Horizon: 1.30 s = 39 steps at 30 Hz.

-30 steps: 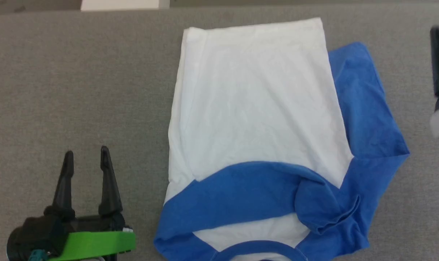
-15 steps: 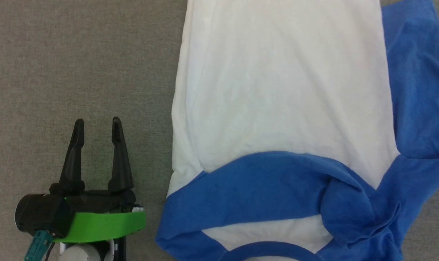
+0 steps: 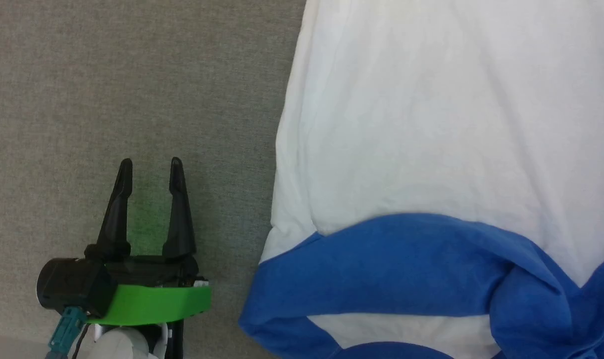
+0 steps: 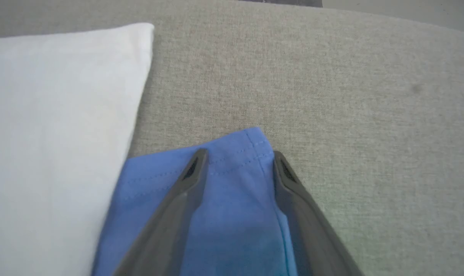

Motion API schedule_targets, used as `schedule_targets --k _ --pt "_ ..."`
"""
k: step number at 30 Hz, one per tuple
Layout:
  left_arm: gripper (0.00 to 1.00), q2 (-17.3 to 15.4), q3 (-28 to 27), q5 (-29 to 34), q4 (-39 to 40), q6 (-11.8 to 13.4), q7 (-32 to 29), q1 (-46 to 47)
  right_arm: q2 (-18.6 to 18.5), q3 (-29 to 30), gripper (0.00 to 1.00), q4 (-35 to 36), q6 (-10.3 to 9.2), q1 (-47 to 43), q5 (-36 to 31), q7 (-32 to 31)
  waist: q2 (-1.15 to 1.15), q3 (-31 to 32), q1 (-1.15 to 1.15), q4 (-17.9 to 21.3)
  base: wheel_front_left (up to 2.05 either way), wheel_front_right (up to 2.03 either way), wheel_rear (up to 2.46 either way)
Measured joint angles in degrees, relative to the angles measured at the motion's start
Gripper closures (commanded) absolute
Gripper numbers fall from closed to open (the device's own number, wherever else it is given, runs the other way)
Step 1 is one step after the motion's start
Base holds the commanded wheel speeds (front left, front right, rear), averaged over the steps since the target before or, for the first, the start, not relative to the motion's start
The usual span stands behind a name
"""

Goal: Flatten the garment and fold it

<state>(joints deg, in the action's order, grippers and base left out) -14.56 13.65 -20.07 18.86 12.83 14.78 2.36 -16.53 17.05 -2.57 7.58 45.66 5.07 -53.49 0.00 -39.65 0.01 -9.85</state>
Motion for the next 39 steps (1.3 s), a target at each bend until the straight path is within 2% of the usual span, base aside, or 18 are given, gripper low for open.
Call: schedule_targets --k 6,11,16,28,32,39 --pt "0.00 0.19 -0.70 0.37 -0.92 -0.76 0.00 0.01 0.53 -0.16 1.00 0.10 0.00 0.54 0.01 -0.35 0.00 0.13 0.00 -0.45 0.00 0.00 0.00" --pt "0.00 0.16 -1.88 0.44 -1.69 -1.01 0.00 -0.25 1.42 2.37 1.00 -1.60 0.00 -0.35 0.19 3.28 0.00 2.49 0.00 0.27 0.00 0.00 0.00" --pt "0.00 -0.09 -3.15 0.43 -1.97 -0.85 0.00 -2.09 1.19 8.47 1.00 -1.94 0.00 -4.04 0.46 7.04 0.00 6.48 0.00 1.68 0.00 0.00 0.00" --pt "0.00 -0.87 -4.36 0.05 -0.77 0.62 -0.60 -8.75 -2.34 28.80 1.00 0.99 0.00 -18.49 3.01 11.74 0.00 18.26 -0.01 6.49 0.00 0.00 0.00" --pt "0.00 -0.92 -4.53 -0.20 -0.01 1.14 -1.11 -10.24 -2.27 31.72 1.00 1.02 0.00 -22.13 3.82 13.91 0.00 21.58 -0.01 7.80 0.00 0.00 0.00" --pt "0.00 -1.00 -4.12 -0.37 0.60 1.71 -2.08 -11.59 -2.72 33.07 1.00 0.14 0.00 -24.73 3.96 17.93 0.00 26.25 -0.01 9.41 0.00 0.00 0.00"
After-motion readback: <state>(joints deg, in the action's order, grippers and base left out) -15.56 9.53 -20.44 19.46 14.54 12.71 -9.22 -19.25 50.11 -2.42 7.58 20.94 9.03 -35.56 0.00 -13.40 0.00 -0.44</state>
